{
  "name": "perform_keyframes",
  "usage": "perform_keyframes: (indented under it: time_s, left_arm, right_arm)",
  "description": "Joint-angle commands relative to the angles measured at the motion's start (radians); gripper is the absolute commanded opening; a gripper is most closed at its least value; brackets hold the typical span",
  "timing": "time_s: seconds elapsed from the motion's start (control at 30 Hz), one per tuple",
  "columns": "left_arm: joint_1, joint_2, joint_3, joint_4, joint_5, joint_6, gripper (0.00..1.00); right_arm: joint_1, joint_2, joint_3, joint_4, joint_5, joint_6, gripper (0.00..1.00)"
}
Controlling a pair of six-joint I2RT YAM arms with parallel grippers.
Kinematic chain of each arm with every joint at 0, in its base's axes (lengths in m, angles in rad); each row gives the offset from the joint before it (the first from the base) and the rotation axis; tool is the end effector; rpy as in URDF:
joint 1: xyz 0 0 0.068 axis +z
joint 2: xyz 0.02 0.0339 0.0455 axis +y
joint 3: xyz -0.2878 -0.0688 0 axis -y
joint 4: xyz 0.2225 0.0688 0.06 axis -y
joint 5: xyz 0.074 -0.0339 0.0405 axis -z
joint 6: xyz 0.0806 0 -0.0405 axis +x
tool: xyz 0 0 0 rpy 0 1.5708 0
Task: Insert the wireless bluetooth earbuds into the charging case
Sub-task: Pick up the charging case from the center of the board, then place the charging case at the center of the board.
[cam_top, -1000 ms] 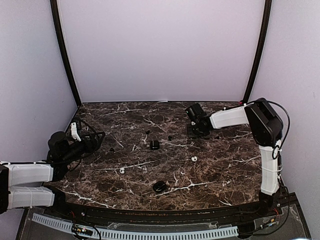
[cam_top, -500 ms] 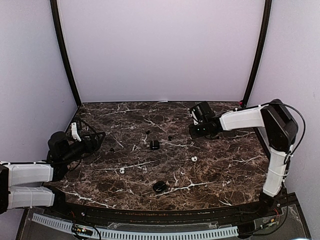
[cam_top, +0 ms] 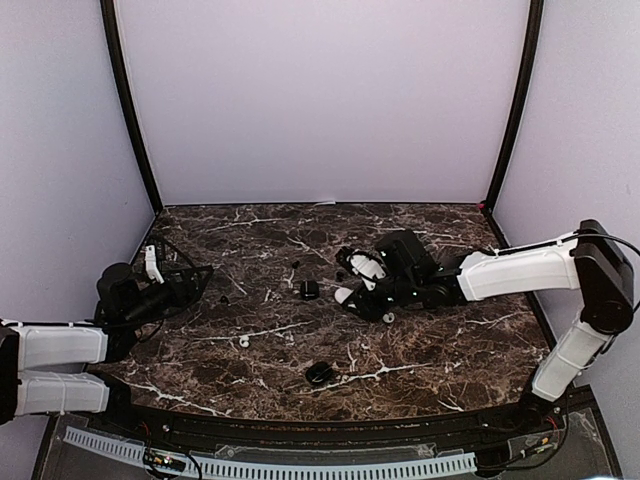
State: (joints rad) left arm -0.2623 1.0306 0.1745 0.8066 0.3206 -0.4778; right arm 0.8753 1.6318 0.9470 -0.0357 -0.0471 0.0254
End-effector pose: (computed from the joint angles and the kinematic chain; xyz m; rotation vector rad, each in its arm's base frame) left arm 0.1995 -0.0799 0.2241 0.0756 1.6807 -0.8230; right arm 0.2303 0.2818 0.2046 -0.9898 2.1267 0.5120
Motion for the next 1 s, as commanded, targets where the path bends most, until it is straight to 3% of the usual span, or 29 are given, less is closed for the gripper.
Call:
perform_keyframes:
  time_s: [0.0,0.17,0.77,0.97]
  left_arm:
    - [-0.004,0.028,-0.002,0.061,0.062,0.002,0.96]
    - [-0.006,0.099,0.021,0.101,0.134,-0.023,0.98]
    - [-0.016,0.108,0.022,0.093,0.102,-0.016,0.99]
    - [-0.018,0.061,0.008,0.077,0.059,-0.013,0.99]
  right_arm:
    - [0.023,-0.025,-0.041,0.006,-0.048,-0.019,0.36]
    - [0.064,-0.024,-0.081,-0.009,-0.015,-0.008,0.36]
    - [0.142,0.07,-0.089,0.002,0.11,-0.058,0.46]
    - [0.143,0.008,-0.13,0.023,0.141,-0.033,0.63]
